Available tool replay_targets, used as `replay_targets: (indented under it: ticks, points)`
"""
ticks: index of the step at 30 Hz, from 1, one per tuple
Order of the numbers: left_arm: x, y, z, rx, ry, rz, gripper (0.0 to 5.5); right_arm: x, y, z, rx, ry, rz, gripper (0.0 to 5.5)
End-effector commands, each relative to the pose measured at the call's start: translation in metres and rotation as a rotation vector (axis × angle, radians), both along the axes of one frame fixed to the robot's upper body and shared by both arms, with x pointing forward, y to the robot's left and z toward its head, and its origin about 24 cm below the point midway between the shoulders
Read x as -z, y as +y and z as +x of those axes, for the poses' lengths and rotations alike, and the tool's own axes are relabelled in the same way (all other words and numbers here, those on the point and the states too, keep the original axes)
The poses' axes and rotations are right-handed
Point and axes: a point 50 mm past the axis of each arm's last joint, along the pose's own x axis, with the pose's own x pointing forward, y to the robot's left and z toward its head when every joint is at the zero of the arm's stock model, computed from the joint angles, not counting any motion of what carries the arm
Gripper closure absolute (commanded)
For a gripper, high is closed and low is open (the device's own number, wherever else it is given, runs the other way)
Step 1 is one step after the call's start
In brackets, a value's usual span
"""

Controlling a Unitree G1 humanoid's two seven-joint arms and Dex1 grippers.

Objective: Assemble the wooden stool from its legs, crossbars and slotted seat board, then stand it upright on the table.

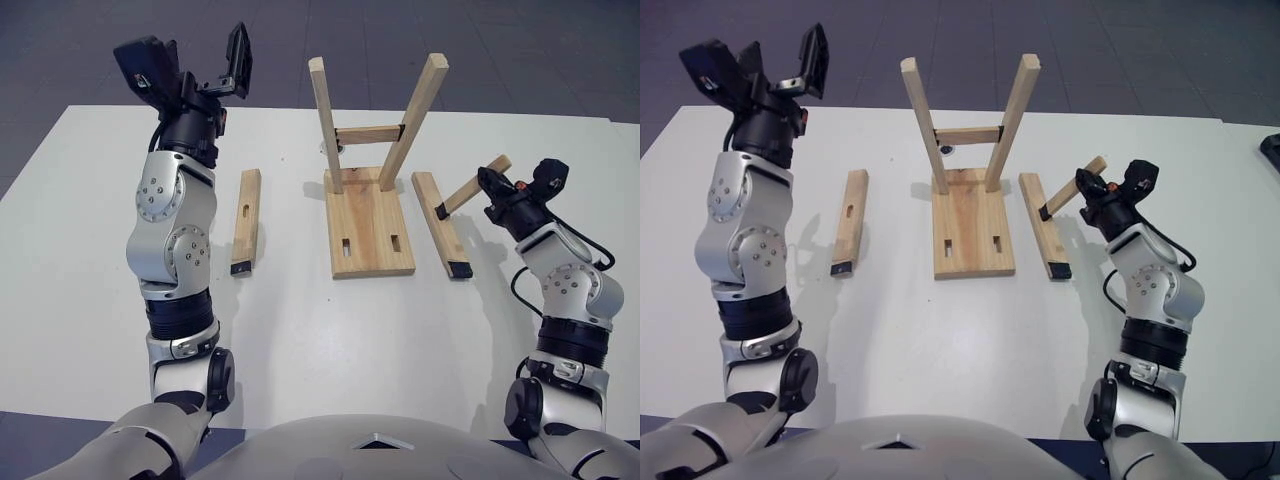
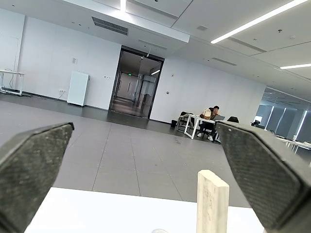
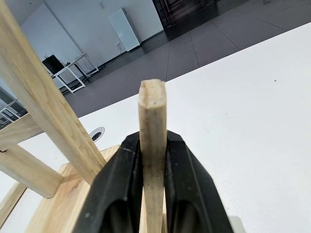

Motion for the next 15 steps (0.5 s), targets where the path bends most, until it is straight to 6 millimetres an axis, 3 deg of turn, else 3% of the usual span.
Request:
replay_targets:
  ticks: [1, 7, 15]
  points:
    - [0.004, -0.002, -0.001, -0.007, 0.008, 0.015, 0.1, 0.0, -0.003, 0.004, 0.004, 0.013, -0.022, 5.07]
    - [0.005, -0.003, -0.004, -0.012, 0.01, 0.032, 0.1, 0.003, -0.003, 0.004, 0.023, 0.023, -0.076, 5.07]
    - [0.005, -0.008, -0.009, -0.014, 0.02, 0.06, 0.1, 0.029, 0.021, -0.011, -0.017, 0.088, -0.203, 5.07]
